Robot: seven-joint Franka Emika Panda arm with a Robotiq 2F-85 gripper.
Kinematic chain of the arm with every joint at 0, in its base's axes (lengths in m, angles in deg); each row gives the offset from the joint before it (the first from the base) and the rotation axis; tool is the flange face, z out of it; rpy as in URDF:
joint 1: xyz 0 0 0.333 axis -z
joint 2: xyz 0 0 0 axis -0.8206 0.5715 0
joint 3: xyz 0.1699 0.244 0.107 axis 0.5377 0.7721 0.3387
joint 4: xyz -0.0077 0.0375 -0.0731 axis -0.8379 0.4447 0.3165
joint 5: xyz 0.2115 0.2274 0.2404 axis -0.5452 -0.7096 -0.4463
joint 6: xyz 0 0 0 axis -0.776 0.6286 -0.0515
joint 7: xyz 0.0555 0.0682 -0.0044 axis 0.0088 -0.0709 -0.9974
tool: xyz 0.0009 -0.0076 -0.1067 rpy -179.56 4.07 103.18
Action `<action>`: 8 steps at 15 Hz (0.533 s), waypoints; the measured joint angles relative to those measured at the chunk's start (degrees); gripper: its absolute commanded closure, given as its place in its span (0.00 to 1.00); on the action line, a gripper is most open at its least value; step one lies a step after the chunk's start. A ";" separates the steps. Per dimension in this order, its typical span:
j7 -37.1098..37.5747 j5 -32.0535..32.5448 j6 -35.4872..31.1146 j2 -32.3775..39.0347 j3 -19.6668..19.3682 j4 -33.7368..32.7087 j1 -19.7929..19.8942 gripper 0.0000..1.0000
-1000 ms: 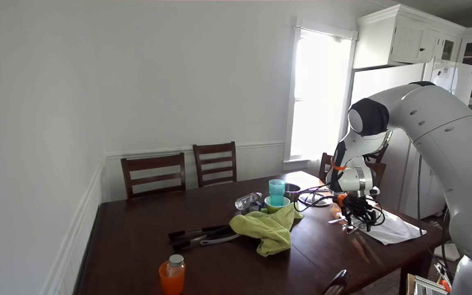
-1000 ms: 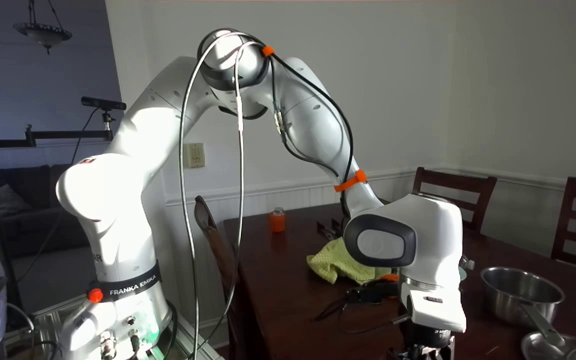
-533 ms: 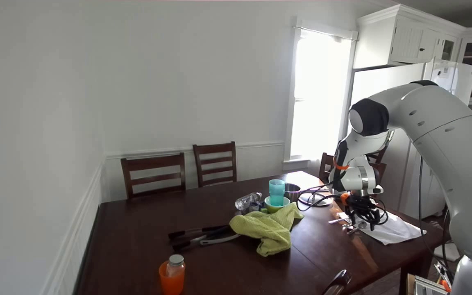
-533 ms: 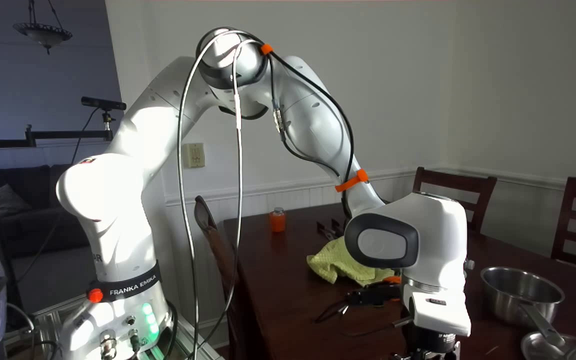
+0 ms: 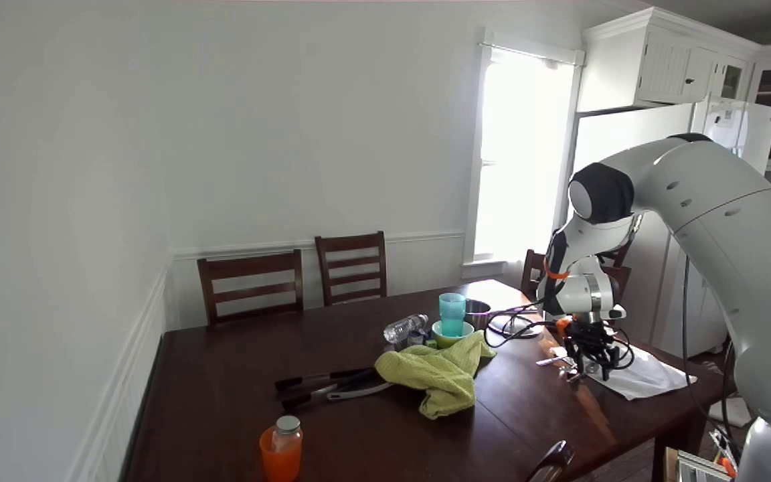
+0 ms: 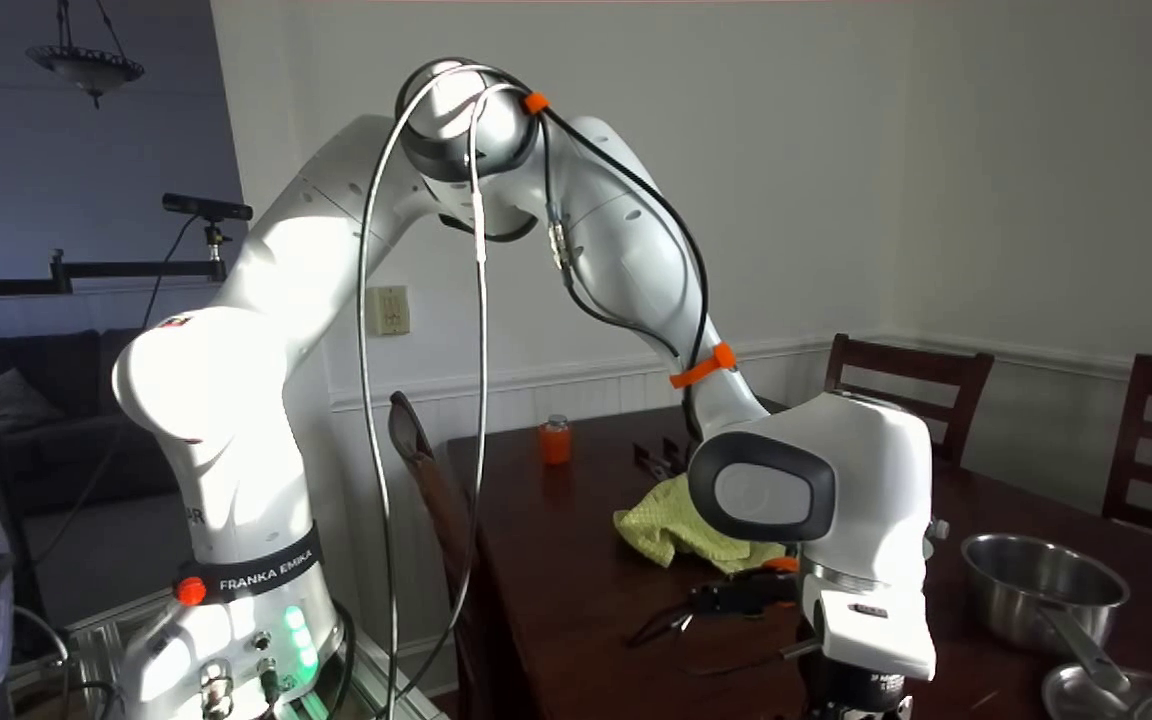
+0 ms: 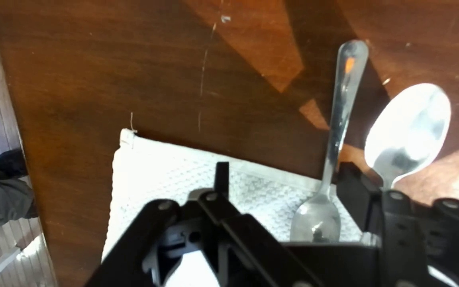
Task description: Move the cutlery to the left
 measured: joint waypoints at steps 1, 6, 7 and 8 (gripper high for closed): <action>0.03 0.00 0.00 0.22 0.05 -0.03 0.00 0.36; 0.19 0.00 0.40 0.54 0.13 -0.68 -0.02 0.41; 0.21 0.00 0.49 0.59 0.16 -0.81 -0.02 0.43; 0.23 0.00 0.53 0.61 0.17 -0.89 -0.03 0.48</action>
